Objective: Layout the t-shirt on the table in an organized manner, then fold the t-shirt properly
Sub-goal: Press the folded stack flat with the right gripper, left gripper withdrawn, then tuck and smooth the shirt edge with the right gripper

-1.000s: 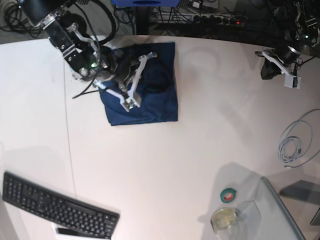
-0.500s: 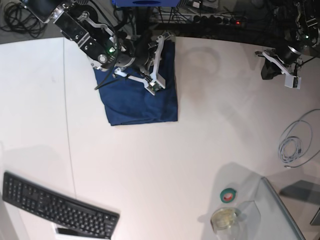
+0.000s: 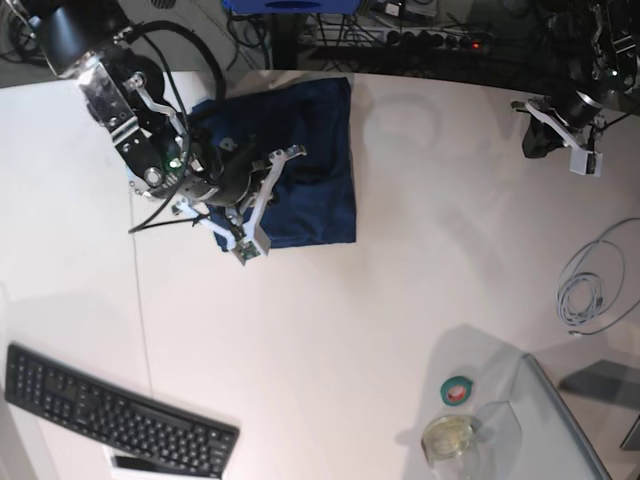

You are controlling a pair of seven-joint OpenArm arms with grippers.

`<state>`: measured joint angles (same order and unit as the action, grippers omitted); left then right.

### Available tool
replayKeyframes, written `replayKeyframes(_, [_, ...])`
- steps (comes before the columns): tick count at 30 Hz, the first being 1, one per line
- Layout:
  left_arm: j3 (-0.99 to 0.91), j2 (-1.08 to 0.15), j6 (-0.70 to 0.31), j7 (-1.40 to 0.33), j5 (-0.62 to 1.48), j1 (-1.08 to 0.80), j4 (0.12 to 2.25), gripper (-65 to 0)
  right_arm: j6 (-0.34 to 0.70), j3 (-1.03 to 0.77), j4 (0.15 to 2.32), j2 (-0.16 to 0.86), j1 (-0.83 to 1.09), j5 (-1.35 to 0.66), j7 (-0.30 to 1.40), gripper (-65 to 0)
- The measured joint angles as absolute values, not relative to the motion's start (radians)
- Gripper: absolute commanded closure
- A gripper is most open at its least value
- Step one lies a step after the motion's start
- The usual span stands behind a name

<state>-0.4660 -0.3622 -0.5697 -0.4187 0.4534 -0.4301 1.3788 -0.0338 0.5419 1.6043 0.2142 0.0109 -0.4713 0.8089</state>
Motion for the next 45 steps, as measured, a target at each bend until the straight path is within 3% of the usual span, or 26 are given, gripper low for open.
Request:
replayKeyframes(7, [-0.466,-0.363,-0.570,-0.418,0.453,-0.430,1.379,0.0,-0.030,0.547,1.533,0.187,0.000,-0.469,0.812,0.0])
replayKeyframes(22, [-0.466,-0.364,-0.570,-0.417,0.453,-0.435,1.379,0.0,-0.027,0.620,1.349,0.017,-0.155,-0.476,0.810,0.0])
replayKeyframes(28, [-0.466,-0.362,-0.570,-0.415,0.453,-0.435,1.378,0.0,-0.027,0.686,1.155,-0.069,-0.251,-0.481,0.683,0.0])
replayKeyframes(31, [-0.466,-0.363,-0.570,-0.414,0.453,-0.435,1.379,0.0,-0.027,0.694,1.174,-0.062,-0.273,-0.472,0.669,0.0])
replayKeyframes(36, [-0.474,-0.364,-0.570,-0.415,0.453,-0.435,1.379,0.0,-0.027,0.617,1.414,0.039,-0.255,-0.479,0.777,0.0])
replayKeyframes(38, [-0.496,-0.360,-0.570,-0.414,0.454,-0.435,1.378,0.0,-0.071,0.550,1.430,0.056,-0.231,-0.481,0.829,0.0])
replayKeyframes(45, [-0.501,-0.362,-0.570,-0.414,0.453,-0.432,1.376,0.0,-0.080,0.537,1.423,0.096,-0.182,-0.476,0.828,0.0])
